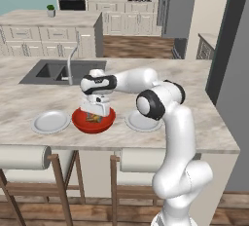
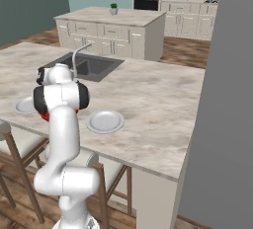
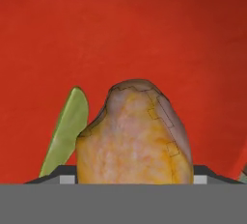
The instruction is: Pick the chicken drumstick and lemon wedge from their plates and place them in the bowl. Then put the bowl in the fridge.
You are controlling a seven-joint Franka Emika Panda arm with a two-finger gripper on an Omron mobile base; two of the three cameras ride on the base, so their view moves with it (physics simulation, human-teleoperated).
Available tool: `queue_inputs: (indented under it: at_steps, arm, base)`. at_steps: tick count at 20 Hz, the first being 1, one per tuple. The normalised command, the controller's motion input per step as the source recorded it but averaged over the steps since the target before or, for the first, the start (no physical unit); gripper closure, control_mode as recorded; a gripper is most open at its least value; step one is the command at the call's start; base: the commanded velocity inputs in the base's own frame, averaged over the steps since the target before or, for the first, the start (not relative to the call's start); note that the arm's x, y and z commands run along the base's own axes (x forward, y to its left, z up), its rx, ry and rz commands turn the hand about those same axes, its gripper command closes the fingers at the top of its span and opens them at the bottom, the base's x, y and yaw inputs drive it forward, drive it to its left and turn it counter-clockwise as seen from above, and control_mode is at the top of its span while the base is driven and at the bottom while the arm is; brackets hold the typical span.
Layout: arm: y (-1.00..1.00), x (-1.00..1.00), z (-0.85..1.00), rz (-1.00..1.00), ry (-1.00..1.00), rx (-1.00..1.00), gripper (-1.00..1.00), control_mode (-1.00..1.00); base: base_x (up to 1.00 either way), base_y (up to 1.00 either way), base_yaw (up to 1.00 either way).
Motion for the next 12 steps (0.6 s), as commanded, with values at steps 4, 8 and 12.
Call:
queue_inputs:
  at_steps: [4,8,12]
  arm:
    - [0.00,0.00,-0.10,0.00,0.02,-0.08,1.00,-1.00]
    - [0.01,0.00,-0.06,-0.03,0.00,-0.08,1.00,-1.00]
    - [0.00,-0.07,-0.15,-0.09,-0.01,-0.08,1.00,-1.00]
  base:
    - [0.00,0.00,0.00]
    - [0.00,0.00,0.00]
    - [0.00,0.00,0.00]
